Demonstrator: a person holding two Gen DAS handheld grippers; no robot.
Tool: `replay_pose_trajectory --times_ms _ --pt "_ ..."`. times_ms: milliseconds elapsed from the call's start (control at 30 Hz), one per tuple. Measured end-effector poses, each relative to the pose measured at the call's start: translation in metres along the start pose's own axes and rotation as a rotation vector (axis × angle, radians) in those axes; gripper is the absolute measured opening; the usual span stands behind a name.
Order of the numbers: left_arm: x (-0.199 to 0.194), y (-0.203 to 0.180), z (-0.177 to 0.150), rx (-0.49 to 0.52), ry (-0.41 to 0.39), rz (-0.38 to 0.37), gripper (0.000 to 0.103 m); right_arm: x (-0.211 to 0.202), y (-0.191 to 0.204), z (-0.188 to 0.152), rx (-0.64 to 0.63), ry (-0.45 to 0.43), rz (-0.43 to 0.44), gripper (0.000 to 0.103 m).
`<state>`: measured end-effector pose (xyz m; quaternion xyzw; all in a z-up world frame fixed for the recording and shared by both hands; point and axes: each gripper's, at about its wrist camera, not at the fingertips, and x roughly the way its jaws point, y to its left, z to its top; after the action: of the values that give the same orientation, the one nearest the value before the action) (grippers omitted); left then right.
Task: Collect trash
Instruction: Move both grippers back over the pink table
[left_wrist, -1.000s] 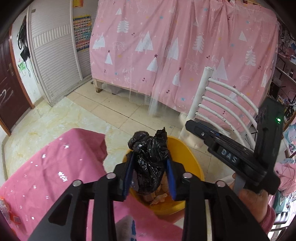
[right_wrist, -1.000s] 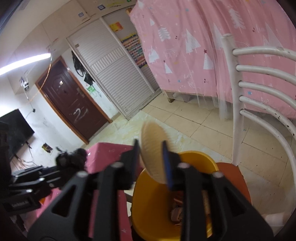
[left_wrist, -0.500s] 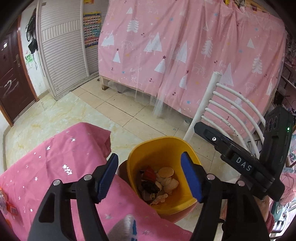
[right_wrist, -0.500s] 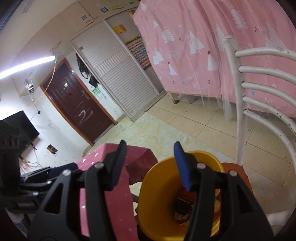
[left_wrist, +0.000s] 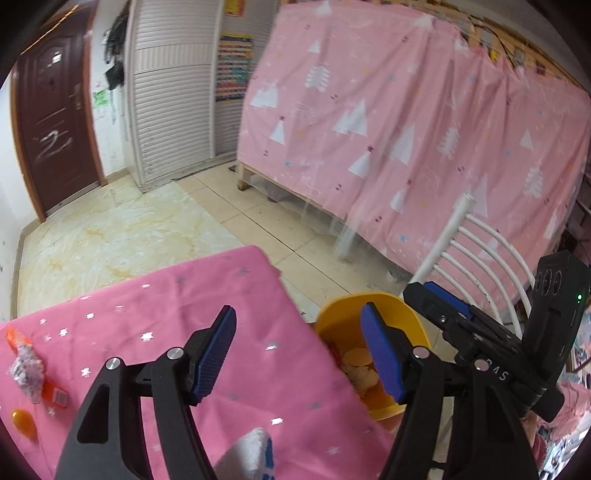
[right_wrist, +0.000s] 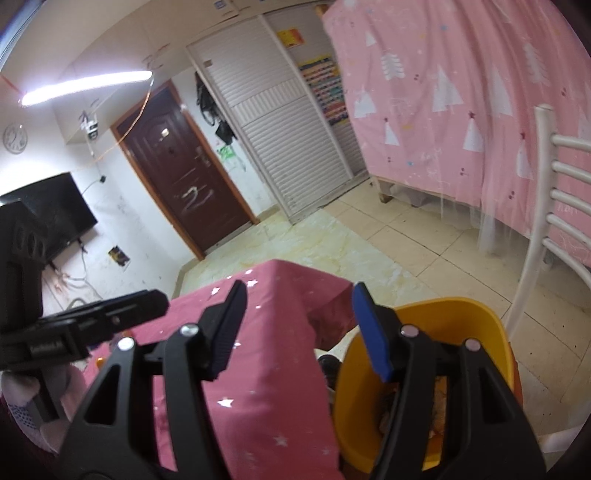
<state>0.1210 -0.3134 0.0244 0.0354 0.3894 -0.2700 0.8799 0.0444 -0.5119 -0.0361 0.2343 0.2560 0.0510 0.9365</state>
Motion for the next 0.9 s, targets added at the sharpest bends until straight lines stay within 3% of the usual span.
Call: replay_pose_trajectory --times_ms 200,333,900 --pt "-0.028 0.043 -0.006 -0.051 -0.042 0.047 0.063 0.016 0.044 0.0 -0.069 0.037 0.022 0.058" --pt "-0.052 0.074 -0.014 -0.076 -0.077 0.108 0.067 0.028 0.08 -0.004 -0.125 0.057 0.049 0.066" --pt "-0.124 0.238 -0.068 -0.273 -0.124 0.29 0.069 0.095 0.223 -0.038 -0.329 0.193 0.149 0.068"
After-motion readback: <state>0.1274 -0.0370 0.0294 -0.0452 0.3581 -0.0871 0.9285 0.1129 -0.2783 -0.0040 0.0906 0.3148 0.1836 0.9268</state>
